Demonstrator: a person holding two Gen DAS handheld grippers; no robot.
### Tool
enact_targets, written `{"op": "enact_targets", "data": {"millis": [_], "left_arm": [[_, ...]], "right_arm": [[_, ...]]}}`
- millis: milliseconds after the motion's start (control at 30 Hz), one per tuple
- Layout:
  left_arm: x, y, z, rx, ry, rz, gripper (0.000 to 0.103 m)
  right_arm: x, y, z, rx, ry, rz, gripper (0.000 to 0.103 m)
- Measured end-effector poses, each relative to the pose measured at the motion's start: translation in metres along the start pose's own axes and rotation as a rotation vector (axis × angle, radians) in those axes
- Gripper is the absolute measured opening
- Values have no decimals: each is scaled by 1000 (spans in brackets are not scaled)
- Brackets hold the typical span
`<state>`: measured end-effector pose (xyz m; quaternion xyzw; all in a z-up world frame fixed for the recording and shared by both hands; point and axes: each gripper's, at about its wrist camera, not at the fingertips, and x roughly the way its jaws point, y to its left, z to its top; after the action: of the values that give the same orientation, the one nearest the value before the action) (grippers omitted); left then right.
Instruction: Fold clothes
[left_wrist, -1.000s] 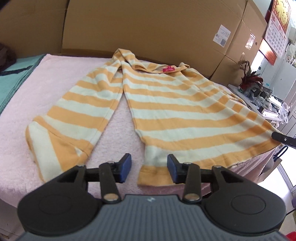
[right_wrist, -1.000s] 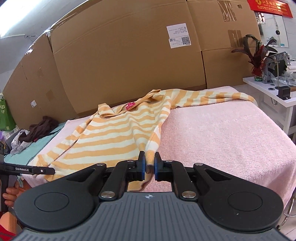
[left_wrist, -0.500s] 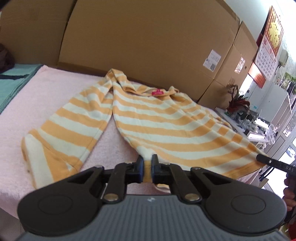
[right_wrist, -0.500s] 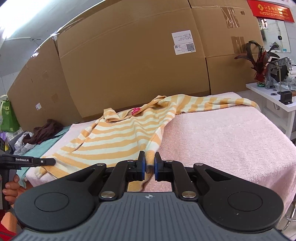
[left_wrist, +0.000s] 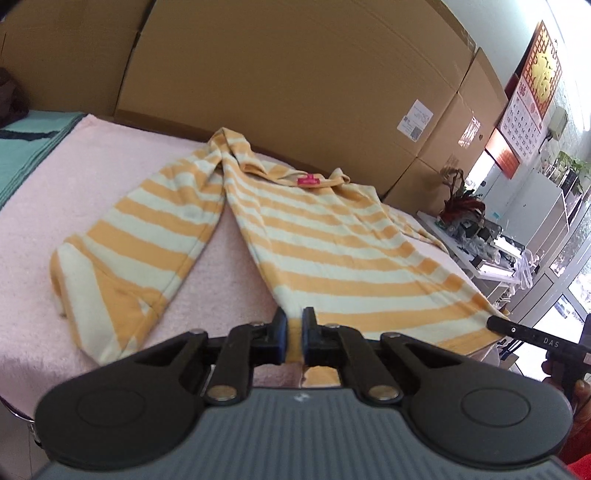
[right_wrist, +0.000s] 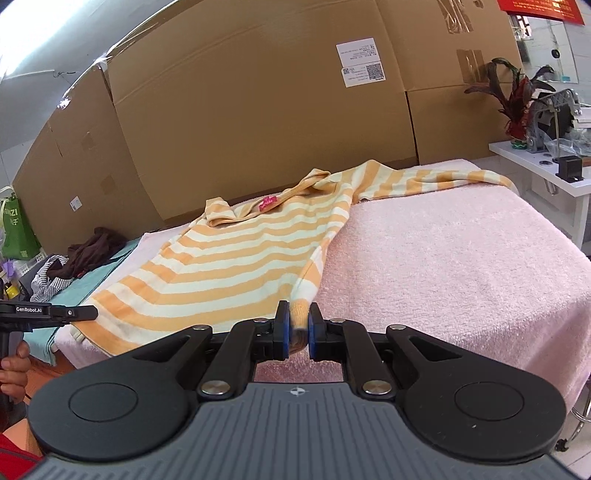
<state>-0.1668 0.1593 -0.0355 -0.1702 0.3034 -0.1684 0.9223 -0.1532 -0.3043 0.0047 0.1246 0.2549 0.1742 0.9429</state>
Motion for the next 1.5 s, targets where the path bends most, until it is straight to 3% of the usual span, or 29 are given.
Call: {"op": "enact_targets", "data": {"millis": [200,300,433,533,567,600,667,733,833,933,1067,1133,1233,1300,1367,1400,1433,1467,1500], "left_arm": [[-19,15,11,37,-7,108,4],[-32,21,20,78,-23,178,4],[-45,28,34,132,-51,254,4],[-2,25,48,113,-46,193,7],[13,24,53,106,-44,171,12],[29,23,58,99,-42,149,25],[63,23,66,74,-25,130,25],[93,31,74,14,-5,147,22],[125,47,83,-69,9,180,15],[136,54,92,-23,-28,257,15],[138,96,114,-81,-53,278,6],[140,116,130,-92,-69,320,8],[150,135,152,-15,-40,482,9],[141,135,157,-17,-38,430,9],[131,123,156,29,-45,369,15],[127,110,151,86,-52,340,31],[122,96,147,143,-60,310,40],[123,82,140,220,-63,321,54],[126,67,133,300,-65,339,54]], "right_arm": [[8,0,-8,-66,71,-56,10],[9,-6,-6,-102,130,-110,15],[-1,-22,5,-111,82,-201,16],[8,-31,23,-51,21,-173,17],[17,-32,29,-27,2,-156,17],[29,-31,34,5,2,-124,18],[55,-28,43,69,6,-59,18],[82,-18,46,84,37,-27,18],[110,-4,43,25,79,-59,18],[125,-10,36,36,123,-97,15],[118,-26,33,89,77,-109,13],[117,-28,28,84,48,-92,14],[117,-14,22,-18,20,-132,14],[118,-2,17,-115,6,-172,18],[120,11,10,-224,-7,-214,22],[121,15,8,-256,-17,-231,23],[122,14,8,-251,-22,-232,23],[122,13,8,-244,-26,-233,24],[123,12,8,-237,-31,-234,24]]}}
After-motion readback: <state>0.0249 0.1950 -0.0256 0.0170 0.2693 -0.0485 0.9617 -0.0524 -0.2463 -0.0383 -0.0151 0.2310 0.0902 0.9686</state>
